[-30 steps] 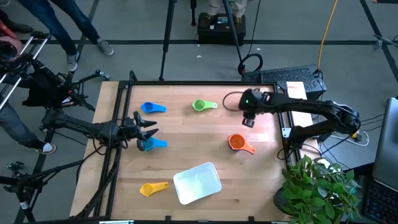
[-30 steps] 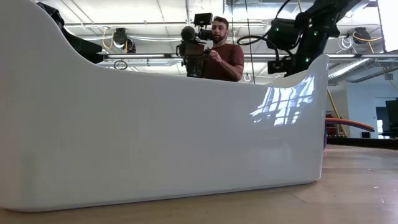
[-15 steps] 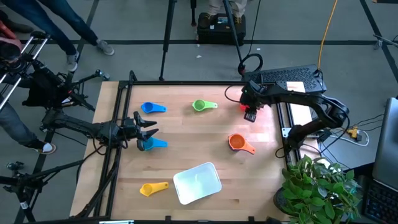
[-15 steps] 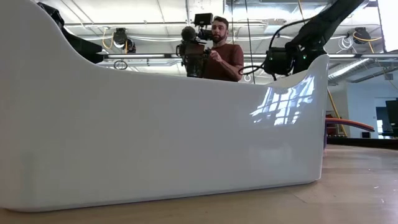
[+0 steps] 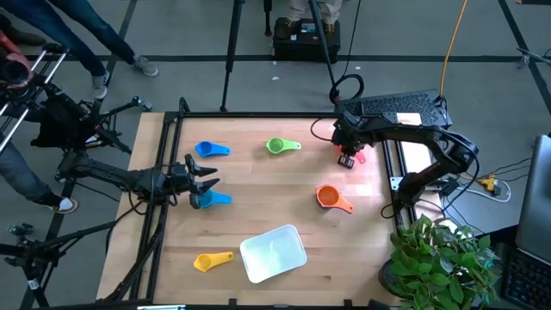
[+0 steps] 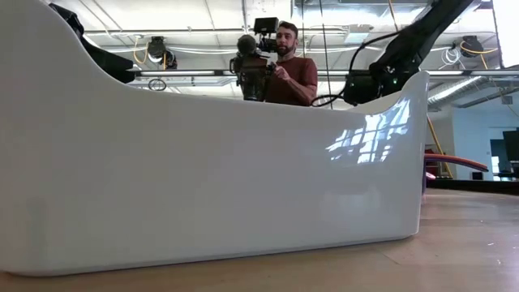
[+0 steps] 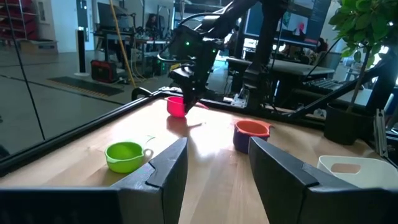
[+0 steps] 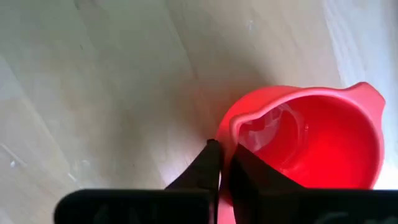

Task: Nest measuring cups in basket
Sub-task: Stack the red measuring cup on the orange measuring cup

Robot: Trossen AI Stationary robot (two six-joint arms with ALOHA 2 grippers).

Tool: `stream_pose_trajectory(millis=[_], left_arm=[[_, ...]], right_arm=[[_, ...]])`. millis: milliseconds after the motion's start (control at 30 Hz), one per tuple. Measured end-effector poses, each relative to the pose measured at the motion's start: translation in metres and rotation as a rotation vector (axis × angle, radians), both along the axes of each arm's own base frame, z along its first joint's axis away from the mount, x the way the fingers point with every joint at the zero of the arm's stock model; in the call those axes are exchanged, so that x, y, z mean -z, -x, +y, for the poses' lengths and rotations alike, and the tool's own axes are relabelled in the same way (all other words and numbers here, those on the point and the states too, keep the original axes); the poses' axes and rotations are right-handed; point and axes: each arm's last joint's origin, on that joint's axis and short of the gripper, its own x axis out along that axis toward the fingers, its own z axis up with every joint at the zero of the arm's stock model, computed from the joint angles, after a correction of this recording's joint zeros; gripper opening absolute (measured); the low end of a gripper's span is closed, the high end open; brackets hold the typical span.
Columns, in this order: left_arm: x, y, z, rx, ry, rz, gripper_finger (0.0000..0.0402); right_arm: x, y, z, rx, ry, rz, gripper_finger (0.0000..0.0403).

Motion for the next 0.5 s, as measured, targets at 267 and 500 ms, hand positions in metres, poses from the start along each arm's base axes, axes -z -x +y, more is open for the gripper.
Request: stream_pose_trajectory(millis=[267,500], left_arm=[[0.0,0.0,0.0,0.0,0.001,0.0,0.0172],[0.0,0.0,0.0,-0.001,0.002,-0.001,0.0172]], right_arm=[[-0.041,-0.003,0.041,-0.05,0.002,-0.058,0.0002],[-0.083,-0.012,0.103,-0.237,-0.063,-0.185,0.0001]])
